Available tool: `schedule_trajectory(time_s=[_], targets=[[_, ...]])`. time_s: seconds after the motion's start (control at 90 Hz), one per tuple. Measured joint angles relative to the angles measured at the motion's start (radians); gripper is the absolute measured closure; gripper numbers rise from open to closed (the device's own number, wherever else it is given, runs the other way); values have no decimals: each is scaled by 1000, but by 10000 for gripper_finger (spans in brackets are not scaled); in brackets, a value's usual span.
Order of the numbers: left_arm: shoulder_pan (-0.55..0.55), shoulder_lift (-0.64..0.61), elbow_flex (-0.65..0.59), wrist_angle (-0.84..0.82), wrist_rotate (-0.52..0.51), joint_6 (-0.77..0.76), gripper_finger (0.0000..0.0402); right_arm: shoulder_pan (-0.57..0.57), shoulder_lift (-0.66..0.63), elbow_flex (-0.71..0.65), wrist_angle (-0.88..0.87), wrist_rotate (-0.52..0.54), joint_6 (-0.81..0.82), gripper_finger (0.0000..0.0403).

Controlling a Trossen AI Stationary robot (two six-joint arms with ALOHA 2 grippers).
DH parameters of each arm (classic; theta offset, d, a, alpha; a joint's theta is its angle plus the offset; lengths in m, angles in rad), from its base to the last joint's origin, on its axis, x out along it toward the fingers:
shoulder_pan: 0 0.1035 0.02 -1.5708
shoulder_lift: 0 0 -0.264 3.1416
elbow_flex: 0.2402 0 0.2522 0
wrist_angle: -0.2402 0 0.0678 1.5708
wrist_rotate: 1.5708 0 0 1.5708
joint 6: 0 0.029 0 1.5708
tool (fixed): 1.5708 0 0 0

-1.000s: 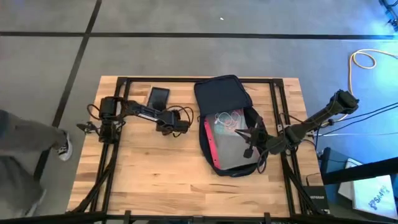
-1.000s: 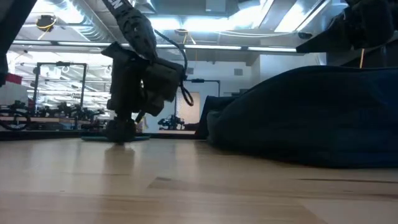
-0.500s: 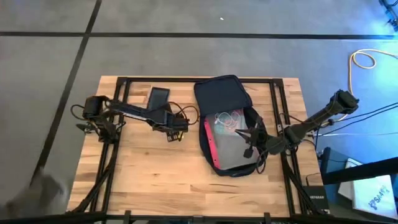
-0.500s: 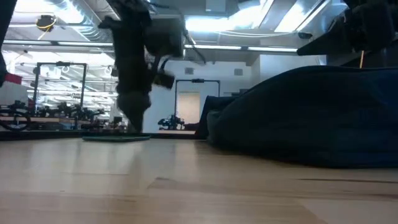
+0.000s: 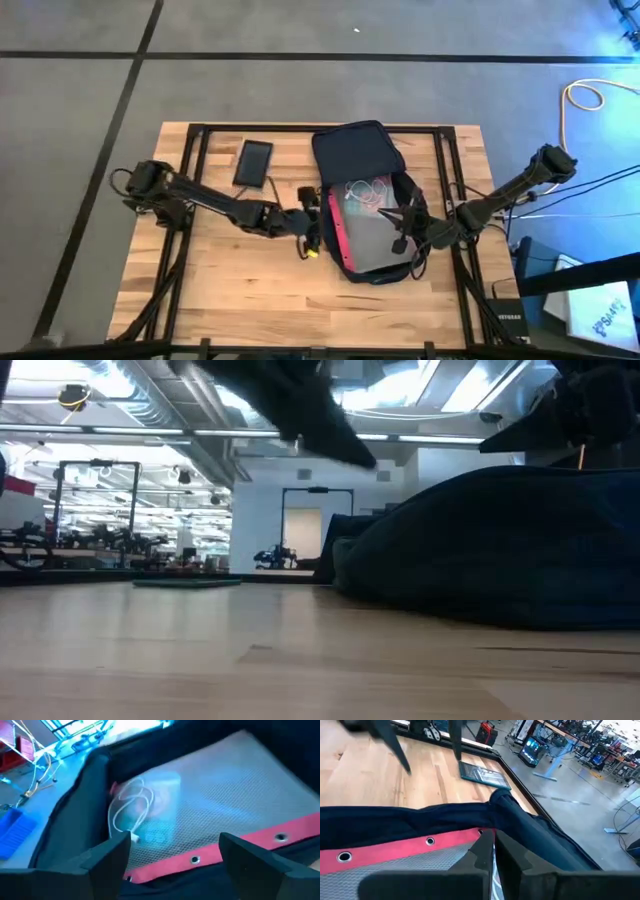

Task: Unpack backpack
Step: Remove the white charger cable from the blue backpack

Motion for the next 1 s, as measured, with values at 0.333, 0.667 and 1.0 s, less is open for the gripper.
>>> schedule_trajectory(time_s=[0.333, 0.667, 1.0], targets=[[117, 266, 147, 127, 54, 177, 113, 0, 0, 0, -21, 0, 5, 403], [182, 406, 463, -261, 87, 388, 160, 0, 0, 0, -66, -2, 60, 403], [287, 398, 575, -551, 374, 518, 165, 0, 0, 0, -87, -17, 86, 403]])
